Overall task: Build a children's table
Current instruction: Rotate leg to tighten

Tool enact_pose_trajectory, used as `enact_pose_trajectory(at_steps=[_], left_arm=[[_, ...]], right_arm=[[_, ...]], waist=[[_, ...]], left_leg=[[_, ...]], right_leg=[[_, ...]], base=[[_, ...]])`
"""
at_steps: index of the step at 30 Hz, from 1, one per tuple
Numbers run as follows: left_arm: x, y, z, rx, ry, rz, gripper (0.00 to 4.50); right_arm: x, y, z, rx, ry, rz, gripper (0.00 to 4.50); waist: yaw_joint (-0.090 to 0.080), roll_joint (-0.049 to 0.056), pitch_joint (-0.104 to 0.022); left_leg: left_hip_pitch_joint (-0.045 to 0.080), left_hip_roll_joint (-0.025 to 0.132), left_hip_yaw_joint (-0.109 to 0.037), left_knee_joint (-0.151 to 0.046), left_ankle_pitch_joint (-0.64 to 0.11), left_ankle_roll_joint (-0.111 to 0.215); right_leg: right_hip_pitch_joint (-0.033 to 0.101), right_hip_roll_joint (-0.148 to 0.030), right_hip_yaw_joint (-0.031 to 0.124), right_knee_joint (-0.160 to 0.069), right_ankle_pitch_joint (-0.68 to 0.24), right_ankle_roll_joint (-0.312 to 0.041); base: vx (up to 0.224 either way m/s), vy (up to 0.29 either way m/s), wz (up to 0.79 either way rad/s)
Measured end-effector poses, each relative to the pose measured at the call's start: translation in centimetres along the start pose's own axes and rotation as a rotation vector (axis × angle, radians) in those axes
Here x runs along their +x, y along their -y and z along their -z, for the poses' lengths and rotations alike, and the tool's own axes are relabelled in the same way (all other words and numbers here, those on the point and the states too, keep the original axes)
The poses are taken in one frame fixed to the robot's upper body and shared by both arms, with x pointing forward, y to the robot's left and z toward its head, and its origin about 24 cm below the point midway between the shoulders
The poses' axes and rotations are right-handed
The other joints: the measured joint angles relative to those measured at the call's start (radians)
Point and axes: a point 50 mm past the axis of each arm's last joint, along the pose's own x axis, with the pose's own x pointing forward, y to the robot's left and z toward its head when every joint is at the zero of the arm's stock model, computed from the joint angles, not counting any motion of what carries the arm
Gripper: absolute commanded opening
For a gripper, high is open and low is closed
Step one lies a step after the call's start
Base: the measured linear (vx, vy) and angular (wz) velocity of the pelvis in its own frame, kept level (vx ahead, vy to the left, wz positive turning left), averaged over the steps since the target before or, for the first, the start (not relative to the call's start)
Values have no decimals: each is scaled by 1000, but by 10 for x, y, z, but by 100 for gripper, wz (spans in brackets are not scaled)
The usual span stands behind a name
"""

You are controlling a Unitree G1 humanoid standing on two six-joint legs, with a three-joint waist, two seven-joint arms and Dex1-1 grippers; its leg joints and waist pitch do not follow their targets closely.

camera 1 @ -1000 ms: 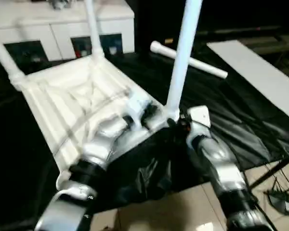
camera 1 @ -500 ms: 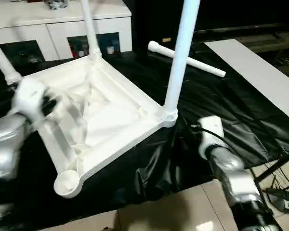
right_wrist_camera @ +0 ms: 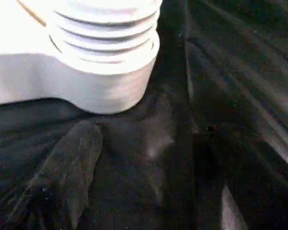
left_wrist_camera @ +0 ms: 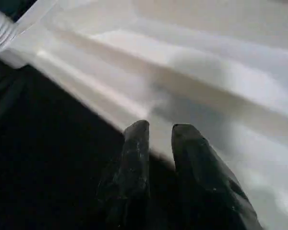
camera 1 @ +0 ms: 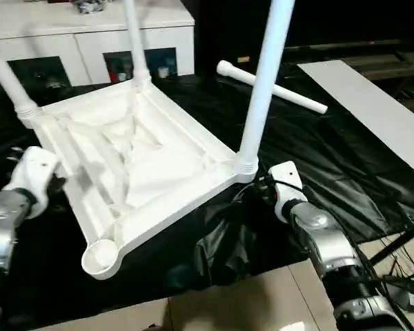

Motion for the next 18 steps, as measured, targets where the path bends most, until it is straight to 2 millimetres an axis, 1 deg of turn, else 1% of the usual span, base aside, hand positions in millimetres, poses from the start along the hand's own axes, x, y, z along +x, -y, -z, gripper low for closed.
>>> enact_pose_trajectory(at_steps=[2,4,7,9,11,13,15,16,17,18], left_arm=[[3,6,-8,-8,28,56,97],[9,7,-13,-6,20,81,97],[16,8,-12,-32,-3,78,97],[21,10,-11,-47,-25,83,97],[21,10,-12,-50,-34,93,97],[18,8,-13,-90,-56,129,132],[14,4,-15,-117,-75,133,132],[11,0,-14,-139,-84,126,153],[10,-2,-15,-162,-84,119,153],[10,-3,-15,-174,-88,113,175]], right_arm=[[1,0,-1,0,1,-2,396],[3,-1,-2,-2,-2,-10,396],[4,-2,-1,-5,1,-20,396],[6,-4,-1,-6,4,-28,396],[7,-7,-1,-6,6,-34,396],[7,-7,-1,-6,6,-36,396],[7,-6,-1,-7,7,-37,396],[7,-6,-1,-8,6,-38,396],[7,-6,-2,-13,6,-49,396],[6,-6,-2,-22,4,-61,396]], waist=[[1,0,0],[-1,0,0],[-4,-1,0],[-4,-5,0],[-3,-6,0],[-3,-6,0],[-3,-6,0],[-3,-6,0],[-3,-5,1],[-3,-5,1]], left_leg=[[0,0,0,1,0,0],[0,0,0,2,0,0],[1,0,0,2,0,0],[1,0,0,2,0,-1],[2,0,0,2,1,-1],[2,0,0,3,1,-1],[2,0,0,3,1,-1],[2,0,0,3,1,-1],[2,0,0,3,1,-1],[1,0,0,3,1,-1]], right_leg=[[0,0,0,0,0,0],[0,0,0,2,0,0],[-1,0,1,5,0,0],[-1,0,1,6,0,0],[-1,0,1,7,0,0],[-1,0,1,8,0,0],[-2,0,1,8,0,0],[-2,0,1,8,0,0],[-2,0,1,8,0,0],[-2,0,1,8,0,0]], base=[[0,0,0],[0,0,0],[0,0,0],[0,0,0],[0,0,0],[0,0,0],[0,0,0],[0,0,0],[0,0,0],[0,0,0]])
